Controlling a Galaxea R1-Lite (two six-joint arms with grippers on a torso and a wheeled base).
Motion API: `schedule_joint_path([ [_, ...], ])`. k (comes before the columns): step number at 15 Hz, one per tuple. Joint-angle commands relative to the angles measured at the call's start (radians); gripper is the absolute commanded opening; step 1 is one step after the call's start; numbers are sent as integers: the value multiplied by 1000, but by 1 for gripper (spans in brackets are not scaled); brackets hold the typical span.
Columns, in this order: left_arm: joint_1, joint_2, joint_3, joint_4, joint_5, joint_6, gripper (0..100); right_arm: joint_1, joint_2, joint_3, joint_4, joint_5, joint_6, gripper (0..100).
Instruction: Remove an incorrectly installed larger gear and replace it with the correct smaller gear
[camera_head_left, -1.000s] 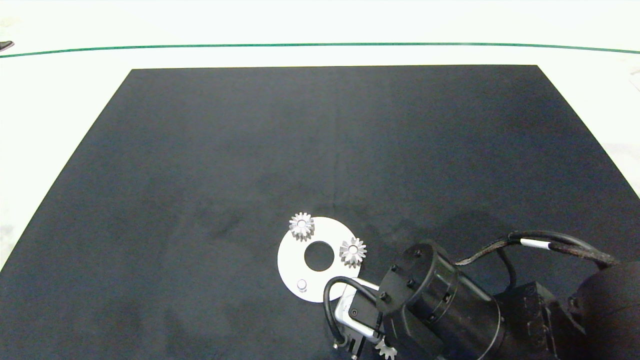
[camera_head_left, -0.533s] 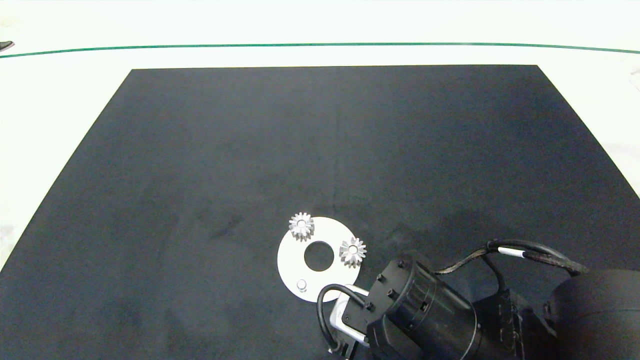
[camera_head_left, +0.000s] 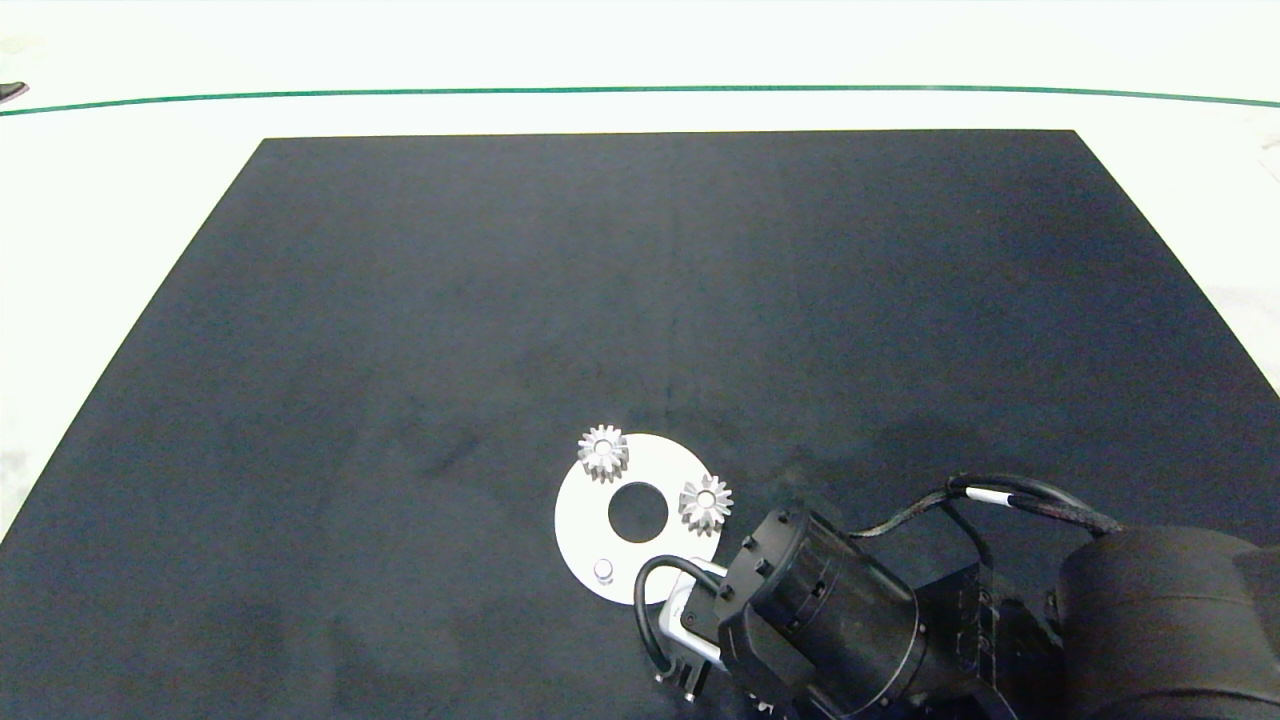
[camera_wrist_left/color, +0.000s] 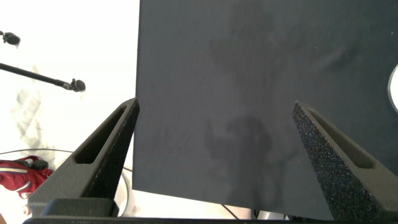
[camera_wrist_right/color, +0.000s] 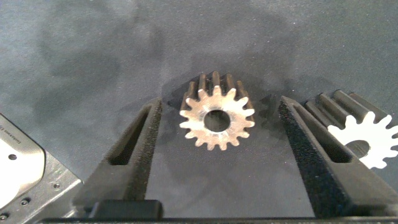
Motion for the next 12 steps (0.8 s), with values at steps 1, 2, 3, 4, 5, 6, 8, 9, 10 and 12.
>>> schedule_joint_path([
  [1,1,1,0,5,1,1,100,-1,6,-1,2,-2,-2,68],
  [2,1,1,0,5,1,1,100,-1,6,1,2,-2,-2,67],
  [3,1,1,0,5,1,1,100,-1,6,-1,2,-2,-2,64],
  [4,1,1,0,5,1,1,100,-1,6,-1,2,-2,-2,62],
  [5,1,1,0,5,1,1,100,-1,6,-1,2,-2,-2,59],
  [6,1,1,0,5,1,1,100,1,6,-1,2,-2,-2,58],
  [8,1,1,0,5,1,1,100,1,6,1,4,-4,1,53],
  [9,1,1,0,5,1,1,100,1,6,1,4,-4,6,52],
  [10,1,1,0,5,1,1,100,1,6,3,4,-4,6,50],
  [12,1,1,0,5,1,1,100,2,6,4,4,-4,6,46],
])
